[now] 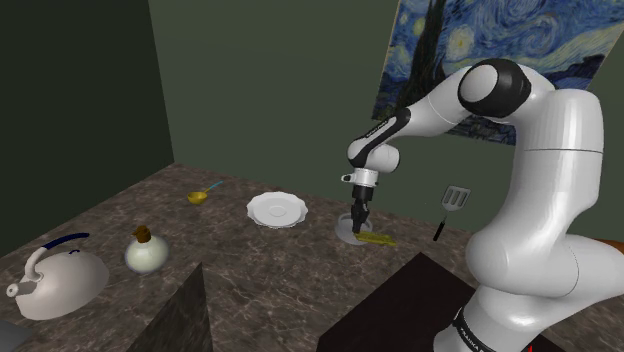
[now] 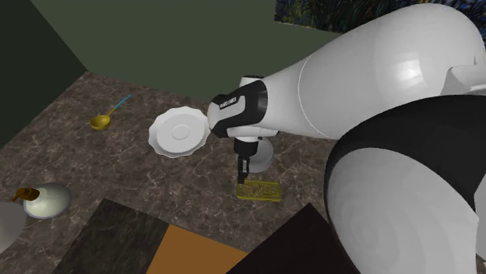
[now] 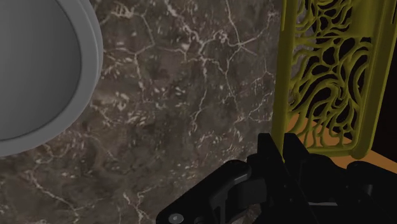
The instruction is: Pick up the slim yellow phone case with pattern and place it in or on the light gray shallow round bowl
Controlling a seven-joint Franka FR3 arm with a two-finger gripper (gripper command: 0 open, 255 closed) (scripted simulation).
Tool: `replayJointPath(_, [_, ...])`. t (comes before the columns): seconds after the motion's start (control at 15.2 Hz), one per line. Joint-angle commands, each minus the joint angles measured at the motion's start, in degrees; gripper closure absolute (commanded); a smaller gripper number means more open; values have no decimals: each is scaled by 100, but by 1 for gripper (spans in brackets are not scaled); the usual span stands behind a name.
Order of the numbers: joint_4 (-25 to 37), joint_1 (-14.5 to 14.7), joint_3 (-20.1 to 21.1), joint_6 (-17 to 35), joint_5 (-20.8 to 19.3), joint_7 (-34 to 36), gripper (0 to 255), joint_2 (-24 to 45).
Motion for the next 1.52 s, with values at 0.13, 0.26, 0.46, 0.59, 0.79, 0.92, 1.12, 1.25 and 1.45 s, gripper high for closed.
replayJointPath(0.13, [-6, -44, 47, -248, 66, -2, 255, -259])
replayJointPath(0.26, [-8, -64, 70, -369, 100, -2, 255, -387])
replayJointPath(0.46, [-1, -93, 100, -554, 150, -3, 255, -572])
replayJointPath(0.59, [9, -111, 119, -681, 183, -2, 255, -692])
replayJointPath(0.79, [35, -136, 144, -874, 231, -1, 255, -867])
replayJointPath(0.92, [316, -134, 110, -1024, 165, 17, 255, -727])
replayJointPath(1.12, [1200, -105, 10, -1433, -29, 64, 255, -227])
replayJointPath(1.25, [1840, -71, -52, -1732, -145, 90, 255, 129])
replayJointPath(1.45, [2906, 6, -140, -2231, -303, 119, 255, 714])
